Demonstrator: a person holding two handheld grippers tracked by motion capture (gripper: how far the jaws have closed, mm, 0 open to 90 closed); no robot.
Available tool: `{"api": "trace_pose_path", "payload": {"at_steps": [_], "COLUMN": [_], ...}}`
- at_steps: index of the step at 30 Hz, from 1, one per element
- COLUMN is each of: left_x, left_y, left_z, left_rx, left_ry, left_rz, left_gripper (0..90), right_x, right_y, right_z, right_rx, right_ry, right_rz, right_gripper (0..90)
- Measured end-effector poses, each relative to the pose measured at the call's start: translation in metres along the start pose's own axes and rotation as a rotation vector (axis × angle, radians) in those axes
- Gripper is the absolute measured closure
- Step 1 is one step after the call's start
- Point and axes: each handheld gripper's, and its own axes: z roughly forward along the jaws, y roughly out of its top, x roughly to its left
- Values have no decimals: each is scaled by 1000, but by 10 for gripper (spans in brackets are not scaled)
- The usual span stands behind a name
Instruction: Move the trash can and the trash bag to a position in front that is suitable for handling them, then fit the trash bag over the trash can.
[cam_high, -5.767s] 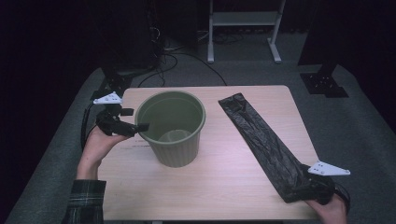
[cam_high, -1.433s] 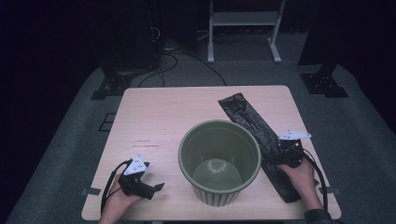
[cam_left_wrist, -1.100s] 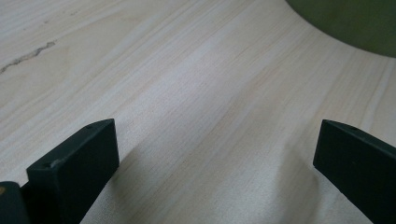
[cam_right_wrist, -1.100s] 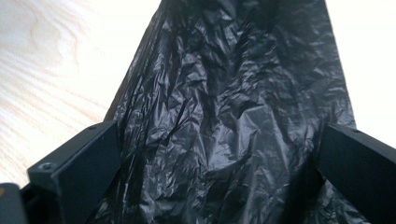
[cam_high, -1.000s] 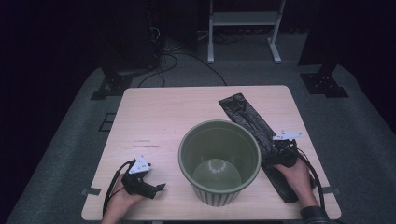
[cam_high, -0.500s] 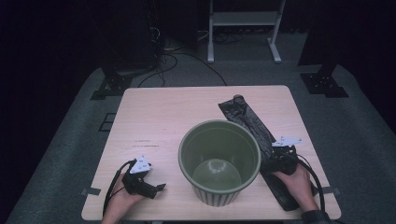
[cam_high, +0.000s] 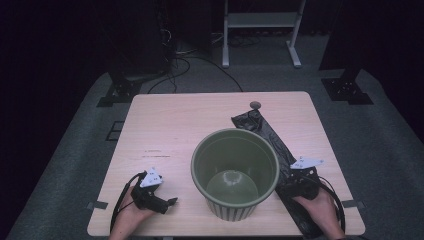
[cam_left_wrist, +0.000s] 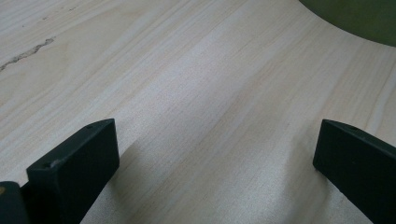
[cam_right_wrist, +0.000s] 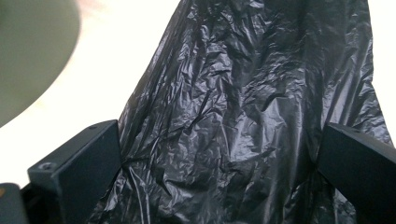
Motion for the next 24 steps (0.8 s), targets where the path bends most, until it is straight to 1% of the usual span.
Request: {"api": "trace_pose_path", "payload": {"at_steps": [5,7,9,11,15,17,18,21,24], "left_x": [0,0,-1,-1,-1,-1,-1,-1,-1], "left_y": [0,0,0,0,-1,-1,0,-1,-1], "left_z": [0,0,0,0,-1,-1,-1,-1,-1], "left_rx": [0,0,0,0,1,1,1,1,0], "left_ry": [0,0,0,-1,-1,-1,-1,0,0], "left_rz": [0,-1,0,1,1,0,1,1,1], "left_gripper": [0,0,0,0,0,0,0,0,0], "right_x": [7,8,8,8,6,5,4,2,-1], "right_y": [-8,-9,-7,-3,5,9,11,18,25], "right_z": [-7,-9,-11,-13,-14,-13,-12,-8,-4], "right_rx": [-3,-3,-16,-36,-53,-63,-73,-72,-90], "right_ry": [7,0,-4,-1,5,13,14,10,11], "right_rz": [-8,-13,-18,-17,-11,0,2,3,8], "right_gripper": [0,0,0,0,0,0,0,0,0]}}
